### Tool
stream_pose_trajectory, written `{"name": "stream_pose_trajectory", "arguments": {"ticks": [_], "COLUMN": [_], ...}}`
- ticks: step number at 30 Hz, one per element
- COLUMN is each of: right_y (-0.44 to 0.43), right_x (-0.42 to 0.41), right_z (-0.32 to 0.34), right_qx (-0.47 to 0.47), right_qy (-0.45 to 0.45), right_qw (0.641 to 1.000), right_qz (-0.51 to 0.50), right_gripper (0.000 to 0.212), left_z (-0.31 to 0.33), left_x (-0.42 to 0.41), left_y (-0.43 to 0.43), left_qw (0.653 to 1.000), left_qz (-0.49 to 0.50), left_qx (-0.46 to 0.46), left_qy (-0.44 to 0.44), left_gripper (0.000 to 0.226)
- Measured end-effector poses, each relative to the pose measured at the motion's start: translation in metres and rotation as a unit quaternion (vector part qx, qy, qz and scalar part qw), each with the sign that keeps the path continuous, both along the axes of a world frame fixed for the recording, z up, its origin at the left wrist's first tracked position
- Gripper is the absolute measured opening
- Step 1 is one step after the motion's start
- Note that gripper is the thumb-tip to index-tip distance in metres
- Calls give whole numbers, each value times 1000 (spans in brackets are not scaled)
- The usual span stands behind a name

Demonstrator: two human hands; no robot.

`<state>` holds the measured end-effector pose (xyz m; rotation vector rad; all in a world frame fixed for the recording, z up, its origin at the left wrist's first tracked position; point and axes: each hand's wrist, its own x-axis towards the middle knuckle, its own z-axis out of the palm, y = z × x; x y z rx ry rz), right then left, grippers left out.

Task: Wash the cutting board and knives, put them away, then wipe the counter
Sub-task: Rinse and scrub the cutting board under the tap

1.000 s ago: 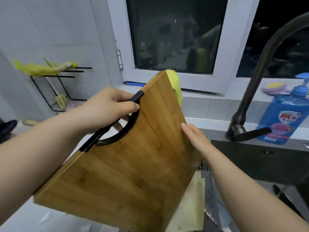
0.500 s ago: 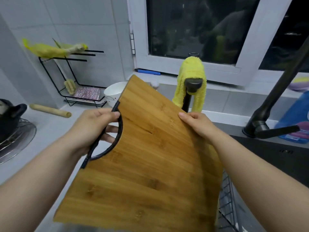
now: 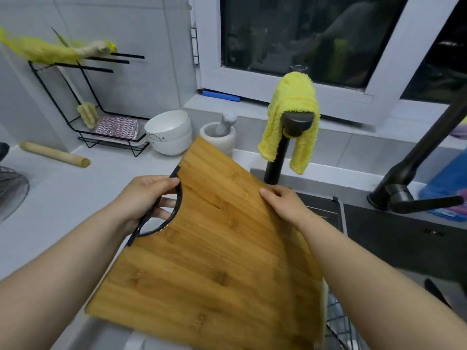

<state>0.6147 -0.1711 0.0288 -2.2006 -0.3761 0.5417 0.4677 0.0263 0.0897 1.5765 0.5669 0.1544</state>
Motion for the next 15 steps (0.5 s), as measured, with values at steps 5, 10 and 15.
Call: {"name": "stream_pose_trajectory", "arguments": {"ticks": [5, 10, 15], "right_y": [-29, -97, -131], "right_x": [7, 3, -22], "right_z": [-6, -34, -58], "right_qx": [7, -26, 39], "right_qy": [-74, -133, 22], "right_qw": [997, 974, 964], "right_qz": [-21, -181, -261], "right_gripper": [40, 44, 51], "left_z": [-15, -29, -23], "left_x": [13, 19, 27], "left_y": [10, 17, 8], "left_qw": [999, 997, 998], "left_qz": [31, 50, 33], "left_qx": [-15, -47, -30], "left_qy": [35, 42, 33], "left_gripper": [26, 29, 45]}}
